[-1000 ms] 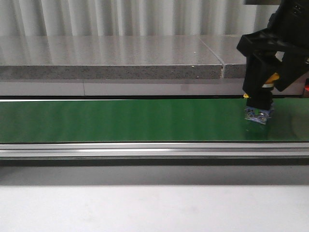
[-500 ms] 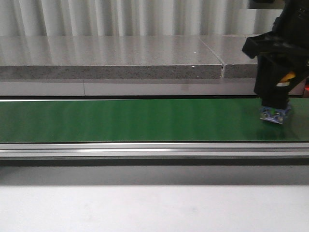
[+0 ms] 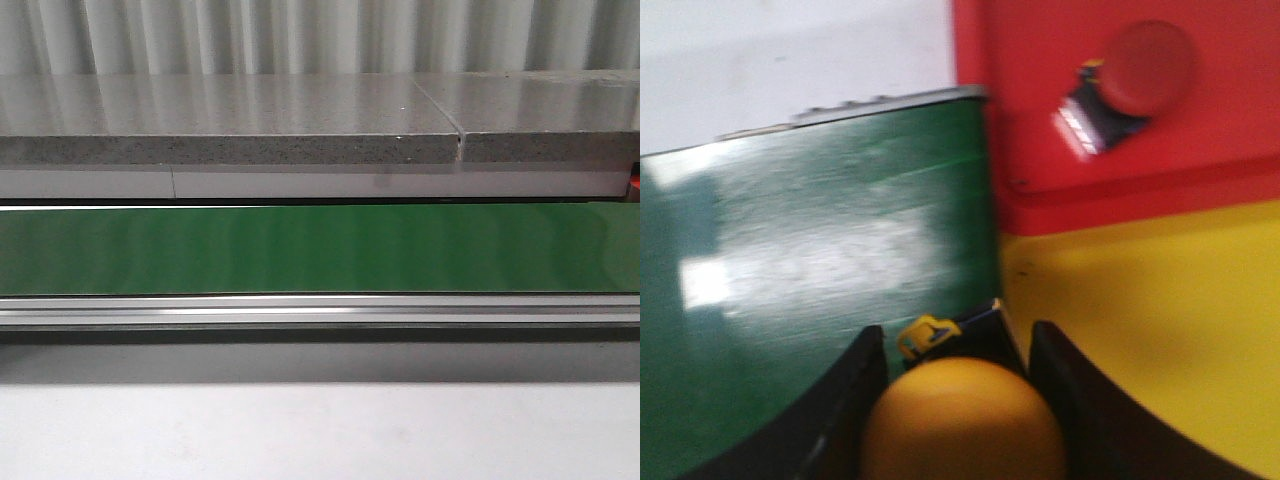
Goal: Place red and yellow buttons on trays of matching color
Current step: 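Place the yellow button into the yellow tray and release it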
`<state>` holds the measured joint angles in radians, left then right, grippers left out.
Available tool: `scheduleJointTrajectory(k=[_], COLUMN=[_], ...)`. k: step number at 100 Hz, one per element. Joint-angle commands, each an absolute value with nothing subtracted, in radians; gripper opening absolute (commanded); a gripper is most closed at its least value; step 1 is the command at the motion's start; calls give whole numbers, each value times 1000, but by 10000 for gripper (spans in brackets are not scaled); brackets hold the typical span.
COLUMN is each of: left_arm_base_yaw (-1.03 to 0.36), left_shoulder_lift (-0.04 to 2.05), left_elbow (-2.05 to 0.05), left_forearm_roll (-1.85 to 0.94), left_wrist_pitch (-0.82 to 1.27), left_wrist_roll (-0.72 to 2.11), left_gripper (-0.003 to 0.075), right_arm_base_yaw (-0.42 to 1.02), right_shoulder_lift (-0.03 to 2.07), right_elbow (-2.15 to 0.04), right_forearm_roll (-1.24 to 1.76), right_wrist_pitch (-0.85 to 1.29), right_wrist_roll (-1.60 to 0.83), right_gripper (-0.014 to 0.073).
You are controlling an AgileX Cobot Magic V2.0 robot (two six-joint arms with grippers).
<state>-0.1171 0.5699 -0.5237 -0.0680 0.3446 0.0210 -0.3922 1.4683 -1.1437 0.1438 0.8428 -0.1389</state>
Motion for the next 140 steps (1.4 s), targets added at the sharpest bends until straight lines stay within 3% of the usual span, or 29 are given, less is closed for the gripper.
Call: scheduleJointTrajectory(k=[1,21,80,90,107,114,140], left_arm_base_yaw=[-125,-125,-125,-125,-125,-125,-125], left_shoulder_lift=[568,568,568,568,568,568,568], left_elbow=[-552,-552,-552,-552,-552,-552,-552], left_forearm_roll=[-77,-77,-77,-77,-77,-77,-77], left_wrist_pitch=[267,267,267,267,267,267,267], left_wrist_roll=[18,18,18,18,18,18,18], left_gripper=[-20,-20,-20,-20,-20,-20,-20], right_arm_base_yaw=[-492,-655,-659,-659,-659,-659,-645], right_shoulder_lift=[1428,1435,1619,1625,1622,1612,1479], right_elbow=[-1157,-1079,-1021,-1023,-1036,-1036,-1076], right_forearm_roll=[142,144,170,171,171,171,181], right_wrist_pitch=[804,704,607,609,633,638,682], right_wrist_roll=[-135,-100,-84,-84,-84,-84,-84], right_gripper=[150,150,156,239,565,645,645])
